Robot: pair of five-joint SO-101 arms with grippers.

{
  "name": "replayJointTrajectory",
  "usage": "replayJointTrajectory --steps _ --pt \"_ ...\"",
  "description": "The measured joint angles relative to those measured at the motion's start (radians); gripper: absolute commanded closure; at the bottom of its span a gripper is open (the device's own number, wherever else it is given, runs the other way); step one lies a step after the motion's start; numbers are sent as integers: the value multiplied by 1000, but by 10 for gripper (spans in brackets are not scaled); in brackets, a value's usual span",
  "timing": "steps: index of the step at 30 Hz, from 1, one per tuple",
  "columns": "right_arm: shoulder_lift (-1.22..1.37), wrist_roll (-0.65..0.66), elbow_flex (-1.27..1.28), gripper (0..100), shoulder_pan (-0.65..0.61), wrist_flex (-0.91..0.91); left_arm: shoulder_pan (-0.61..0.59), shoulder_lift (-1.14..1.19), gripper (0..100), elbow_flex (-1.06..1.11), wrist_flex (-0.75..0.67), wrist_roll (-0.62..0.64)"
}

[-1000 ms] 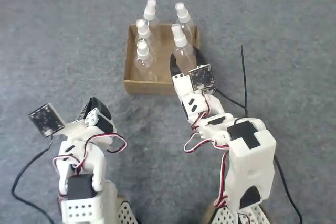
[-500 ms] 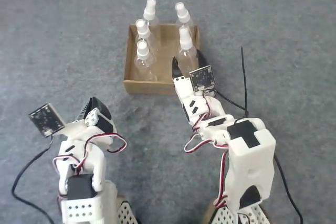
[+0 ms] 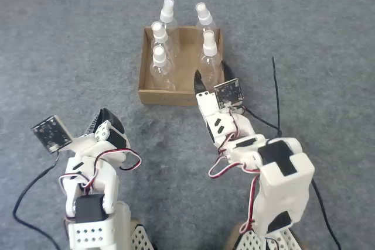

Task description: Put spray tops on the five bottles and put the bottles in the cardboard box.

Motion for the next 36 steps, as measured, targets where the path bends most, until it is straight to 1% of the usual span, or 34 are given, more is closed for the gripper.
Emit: replayJointTrajectory --steps 16,23,25,31,36 --pt "-161 0 153 790 -2 0 0 0 987 2 -18 0" --pt "-330 0 267 790 -2 5 0 0 987 2 -18 0" --pt "-394 0 285 790 -2 49 0 0 987 2 -18 0" --pt "-609 0 292 790 -2 313 0 0 987 2 -18 0" --pt "-807 0 324 790 -2 496 0 0 987 2 -18 0"
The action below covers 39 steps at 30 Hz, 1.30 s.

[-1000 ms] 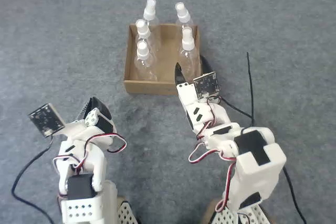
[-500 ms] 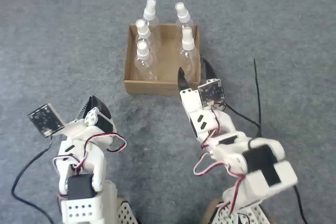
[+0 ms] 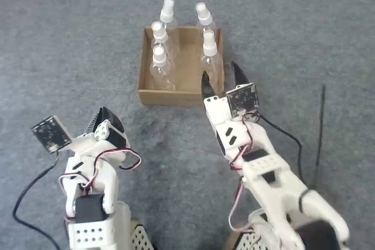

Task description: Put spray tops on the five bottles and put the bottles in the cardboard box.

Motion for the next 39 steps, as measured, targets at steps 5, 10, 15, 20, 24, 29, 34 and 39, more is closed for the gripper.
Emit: replayJointTrajectory --steps 5,10,15,20,24,29,34,39 --pt "-209 0 55 790 0 180 0 0 987 0 0 0" --pt "-434 0 71 790 0 420 0 0 987 0 0 0" --pt "-641 0 71 790 0 684 0 0 987 0 0 0" --pt "-824 0 71 790 -2 881 0 0 987 0 0 0" --pt "-941 0 71 790 -2 1000 0 0 987 0 0 0" --pt "-1062 0 97 790 -2 1105 0 0 987 0 0 0" --pt "-1201 0 210 790 20 1125 0 0 988 0 0 0" --pt "-1313 0 292 790 58 1134 0 0 988 0 0 0"
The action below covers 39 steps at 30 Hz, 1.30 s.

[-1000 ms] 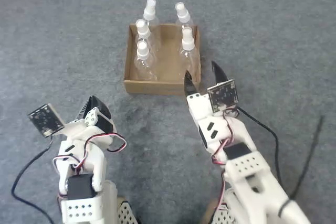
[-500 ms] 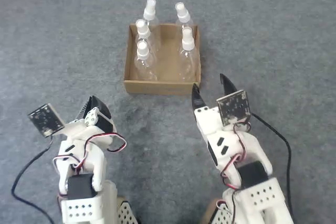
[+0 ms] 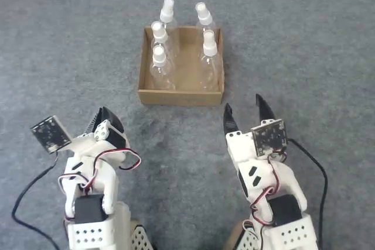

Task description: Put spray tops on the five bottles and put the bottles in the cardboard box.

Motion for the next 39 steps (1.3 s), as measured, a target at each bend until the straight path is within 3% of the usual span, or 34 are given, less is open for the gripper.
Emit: replayJointTrajectory --steps 5,10,24,39 --pt "0 2 5 801 6 37 0 0 988 0 0 0" --pt "0 5 5 993 6 72 0 0 988 0 0 0" --pt "0 5 34 991 98 118 66 0 988 0 0 -31" --pt "0 5 34 991 109 422 183 2 988 84 0 -178"
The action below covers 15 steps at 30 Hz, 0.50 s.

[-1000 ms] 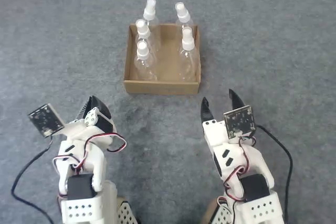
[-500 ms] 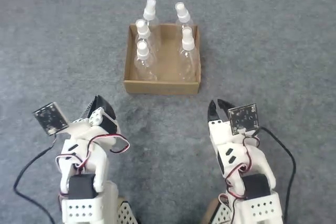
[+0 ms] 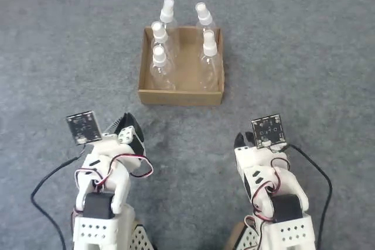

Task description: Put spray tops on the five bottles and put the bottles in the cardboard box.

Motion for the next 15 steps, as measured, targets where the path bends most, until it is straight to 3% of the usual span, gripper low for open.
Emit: replayJointTrajectory --steps 7,15 --pt "0 3 0 991 5 218 2 0 988 0 80 -100" --pt "0 3 0 991 3 307 3 0 987 0 316 -390"
